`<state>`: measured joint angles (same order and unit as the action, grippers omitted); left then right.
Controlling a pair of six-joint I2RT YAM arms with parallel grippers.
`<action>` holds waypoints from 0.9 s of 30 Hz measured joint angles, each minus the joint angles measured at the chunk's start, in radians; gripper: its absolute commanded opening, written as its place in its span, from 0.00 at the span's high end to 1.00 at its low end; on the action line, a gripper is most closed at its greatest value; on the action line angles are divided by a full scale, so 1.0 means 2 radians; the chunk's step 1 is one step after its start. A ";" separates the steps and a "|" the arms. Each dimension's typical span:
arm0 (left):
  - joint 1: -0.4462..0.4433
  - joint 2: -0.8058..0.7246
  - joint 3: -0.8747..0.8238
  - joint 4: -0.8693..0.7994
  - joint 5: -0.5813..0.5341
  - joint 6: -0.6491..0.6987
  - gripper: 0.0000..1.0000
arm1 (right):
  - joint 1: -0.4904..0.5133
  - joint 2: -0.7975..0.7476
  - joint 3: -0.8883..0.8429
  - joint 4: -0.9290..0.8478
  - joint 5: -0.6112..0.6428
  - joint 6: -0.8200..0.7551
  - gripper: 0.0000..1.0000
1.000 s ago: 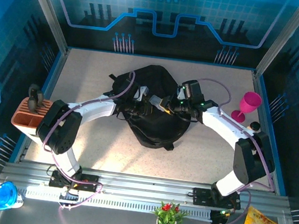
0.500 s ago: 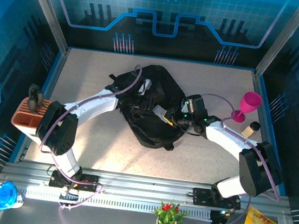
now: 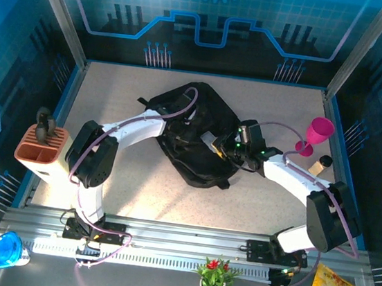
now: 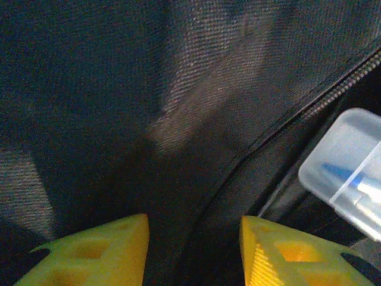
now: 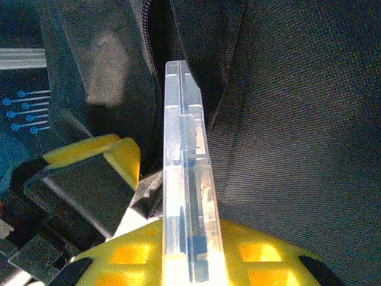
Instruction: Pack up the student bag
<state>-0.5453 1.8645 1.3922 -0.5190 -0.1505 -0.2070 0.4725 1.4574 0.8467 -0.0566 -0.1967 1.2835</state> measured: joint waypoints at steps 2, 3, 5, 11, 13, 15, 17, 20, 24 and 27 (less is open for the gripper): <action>0.000 0.000 -0.002 0.000 0.000 -0.001 0.59 | 0.000 0.004 0.008 -0.001 0.012 0.000 0.79; 0.000 0.000 -0.004 0.001 0.001 -0.001 0.59 | -0.001 0.008 0.010 0.002 0.016 -0.001 0.79; 0.000 -0.001 -0.009 0.002 0.001 -0.002 0.59 | -0.001 0.021 0.012 0.021 0.017 -0.004 0.79; 0.000 -0.004 -0.020 0.006 0.004 -0.002 0.61 | -0.005 0.076 0.011 0.125 -0.015 -0.017 0.79; 0.000 -0.005 -0.023 0.009 0.004 -0.002 0.61 | -0.006 0.092 0.007 0.161 -0.034 -0.017 0.78; 0.000 -0.007 -0.026 0.011 0.004 -0.002 0.61 | -0.008 0.109 0.003 0.194 -0.059 -0.017 0.78; 0.000 -0.009 -0.028 0.012 0.004 -0.002 0.61 | -0.008 0.125 0.003 0.221 -0.078 -0.017 0.77; 0.000 -0.013 -0.030 0.012 0.004 -0.002 0.60 | -0.008 0.144 0.003 0.253 -0.098 -0.017 0.73; 0.000 -0.031 -0.042 0.013 0.000 -0.014 0.55 | -0.009 0.167 0.018 0.249 -0.114 -0.020 0.59; 0.002 -0.061 -0.054 0.013 -0.004 -0.025 0.46 | -0.011 0.168 0.031 0.227 -0.119 -0.033 0.41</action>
<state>-0.5404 1.7432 1.2846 -0.4923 -0.1593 -0.2565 0.4500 1.7931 0.9077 0.3969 -0.4347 1.2182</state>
